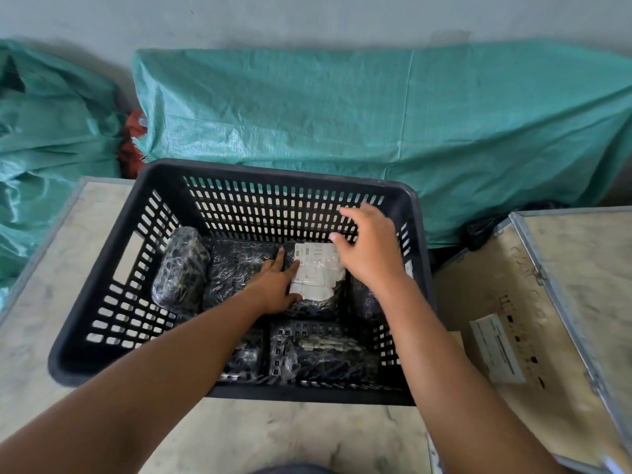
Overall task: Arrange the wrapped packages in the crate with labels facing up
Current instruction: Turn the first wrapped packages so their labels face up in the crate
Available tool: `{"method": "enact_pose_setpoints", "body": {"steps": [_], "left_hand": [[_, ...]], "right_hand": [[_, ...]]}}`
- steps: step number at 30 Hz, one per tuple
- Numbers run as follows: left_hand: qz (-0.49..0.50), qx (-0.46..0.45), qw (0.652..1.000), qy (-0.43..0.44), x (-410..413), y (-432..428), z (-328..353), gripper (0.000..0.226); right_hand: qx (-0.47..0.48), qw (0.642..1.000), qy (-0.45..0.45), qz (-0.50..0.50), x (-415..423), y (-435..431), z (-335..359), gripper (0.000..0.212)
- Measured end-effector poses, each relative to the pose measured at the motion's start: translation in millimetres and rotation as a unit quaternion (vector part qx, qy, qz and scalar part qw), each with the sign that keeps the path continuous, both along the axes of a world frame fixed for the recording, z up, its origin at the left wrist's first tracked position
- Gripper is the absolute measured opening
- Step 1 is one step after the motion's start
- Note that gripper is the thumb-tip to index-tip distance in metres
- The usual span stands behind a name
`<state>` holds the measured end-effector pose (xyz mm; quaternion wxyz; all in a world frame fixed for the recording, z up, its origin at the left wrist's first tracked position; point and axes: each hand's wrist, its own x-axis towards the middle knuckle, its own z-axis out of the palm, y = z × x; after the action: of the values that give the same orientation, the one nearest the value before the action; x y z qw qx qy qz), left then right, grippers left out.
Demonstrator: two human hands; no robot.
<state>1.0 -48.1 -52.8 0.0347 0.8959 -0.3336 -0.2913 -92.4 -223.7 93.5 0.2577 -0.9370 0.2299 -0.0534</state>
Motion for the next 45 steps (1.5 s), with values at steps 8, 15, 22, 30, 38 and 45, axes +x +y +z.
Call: {"method": "enact_pose_setpoints", "body": {"steps": [8,15,22,30,38,45], "left_hand": [[0.004,-0.014,1.0,0.012,0.6,1.8,-2.5,0.094],[0.006,-0.023,0.999,0.027,2.7,5.4,-3.1,0.097],[-0.008,-0.015,0.999,0.031,2.4,5.3,-3.2,0.099],[-0.063,0.038,0.996,0.057,-22.0,-12.3,40.7,0.094],[-0.056,-0.255,0.961,0.091,-69.3,-0.8,118.7,0.126],[0.019,-0.54,0.839,-0.059,-72.8,0.4,141.3,0.096]], "right_hand": [[0.043,0.992,0.117,-0.013,-43.1,-7.0,-22.0,0.087],[0.048,0.988,0.147,-0.024,-33.6,-8.8,-36.1,0.08],[0.105,0.99,0.094,-0.011,-30.4,-8.3,-34.3,0.069],[0.155,0.987,0.004,-0.048,-42.2,-12.1,-28.1,0.056],[0.216,0.958,-0.165,-0.088,-53.8,-27.9,31.2,0.059],[0.451,0.851,-0.237,-0.128,-48.1,-17.1,56.4,0.051]]}}
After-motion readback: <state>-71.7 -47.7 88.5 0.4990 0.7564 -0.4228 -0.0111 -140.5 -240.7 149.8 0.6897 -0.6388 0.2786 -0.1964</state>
